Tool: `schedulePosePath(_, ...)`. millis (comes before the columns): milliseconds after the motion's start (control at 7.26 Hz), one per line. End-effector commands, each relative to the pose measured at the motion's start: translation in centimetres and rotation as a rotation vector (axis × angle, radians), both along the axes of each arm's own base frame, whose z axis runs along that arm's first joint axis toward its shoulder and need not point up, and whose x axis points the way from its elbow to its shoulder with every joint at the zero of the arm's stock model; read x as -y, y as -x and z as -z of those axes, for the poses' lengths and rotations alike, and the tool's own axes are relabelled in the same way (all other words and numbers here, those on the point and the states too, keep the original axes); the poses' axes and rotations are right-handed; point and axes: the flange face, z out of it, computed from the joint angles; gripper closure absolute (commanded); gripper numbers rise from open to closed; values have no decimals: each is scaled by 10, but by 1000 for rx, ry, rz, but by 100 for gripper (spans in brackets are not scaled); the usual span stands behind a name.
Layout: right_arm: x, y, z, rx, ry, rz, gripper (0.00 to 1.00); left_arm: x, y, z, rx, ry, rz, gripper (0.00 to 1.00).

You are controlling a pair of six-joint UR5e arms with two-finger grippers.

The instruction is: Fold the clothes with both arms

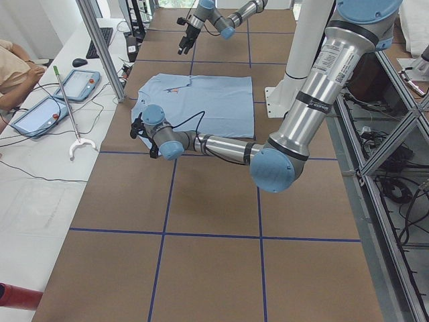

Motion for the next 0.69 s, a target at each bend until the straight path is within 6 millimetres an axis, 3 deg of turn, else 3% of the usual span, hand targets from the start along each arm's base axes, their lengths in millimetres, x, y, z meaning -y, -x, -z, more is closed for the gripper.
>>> schedulePosePath(0, -22, -23, -6, 7, -9, -3, 0, 7, -37, -20, 14, -11, 23, 9)
schedulePosePath(138, -23, -21, -15, -6, 2, -4, 0, 7, -45, -29, 13, -12, 16, 14)
schedulePosePath(551, -24, -21, -10, -1, -7, -3, 0, 16, -58, -31, 18, 0, 10, 24)
